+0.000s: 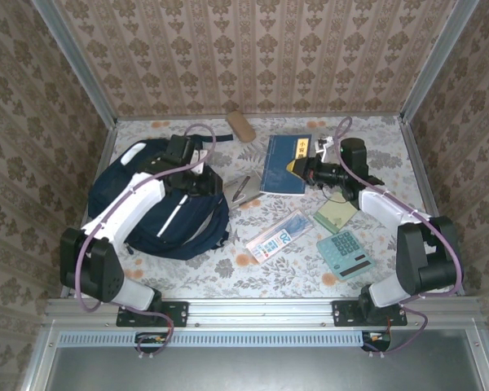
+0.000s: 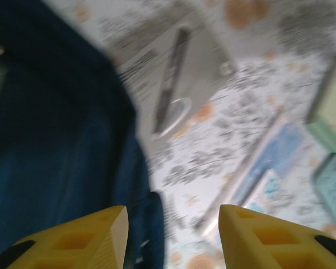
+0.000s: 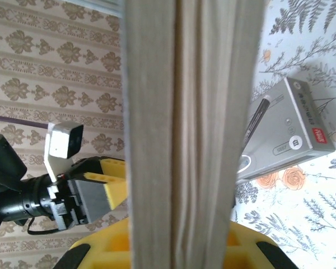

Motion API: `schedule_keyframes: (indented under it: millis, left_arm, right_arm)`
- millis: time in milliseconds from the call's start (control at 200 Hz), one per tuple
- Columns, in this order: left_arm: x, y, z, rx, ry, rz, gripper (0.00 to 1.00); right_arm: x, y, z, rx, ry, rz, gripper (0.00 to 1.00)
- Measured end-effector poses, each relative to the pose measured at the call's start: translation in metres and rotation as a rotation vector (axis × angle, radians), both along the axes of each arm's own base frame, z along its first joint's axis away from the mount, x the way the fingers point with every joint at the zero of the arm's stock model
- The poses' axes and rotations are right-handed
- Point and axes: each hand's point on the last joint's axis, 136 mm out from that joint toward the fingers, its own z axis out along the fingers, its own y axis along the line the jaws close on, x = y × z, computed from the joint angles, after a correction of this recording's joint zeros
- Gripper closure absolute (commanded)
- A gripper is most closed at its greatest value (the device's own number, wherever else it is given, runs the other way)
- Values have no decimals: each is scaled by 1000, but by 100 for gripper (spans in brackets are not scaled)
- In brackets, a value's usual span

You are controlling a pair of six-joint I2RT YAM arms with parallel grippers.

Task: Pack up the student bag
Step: Open the student bag at the middle-left of the table.

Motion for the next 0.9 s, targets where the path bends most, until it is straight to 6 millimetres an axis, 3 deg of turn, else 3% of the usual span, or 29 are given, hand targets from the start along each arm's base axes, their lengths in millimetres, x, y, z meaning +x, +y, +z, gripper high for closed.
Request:
schedule_keyframes:
  millis: [225,660,760,830,900]
  left_arm:
    - [-9,47,-33,284,-8,22,56]
    - [-12,61,-82,616,7,-96,58]
    - [-11,66,-86,672,-2,-104,65]
    - [-10,67,-87,687,-5,-110,89]
    - [-11,67,-87,702,-11,-128,100]
  right_arm:
    - [-5,15,-6,-9,12,31,100]
    - [-7,20,-8,-11,15,43,100]
    - [-9,23,-8,-13,14,48,100]
    - [-10,25,-8,-13,14,54,100]
    - [-12,28,-8,-13,15,61,100]
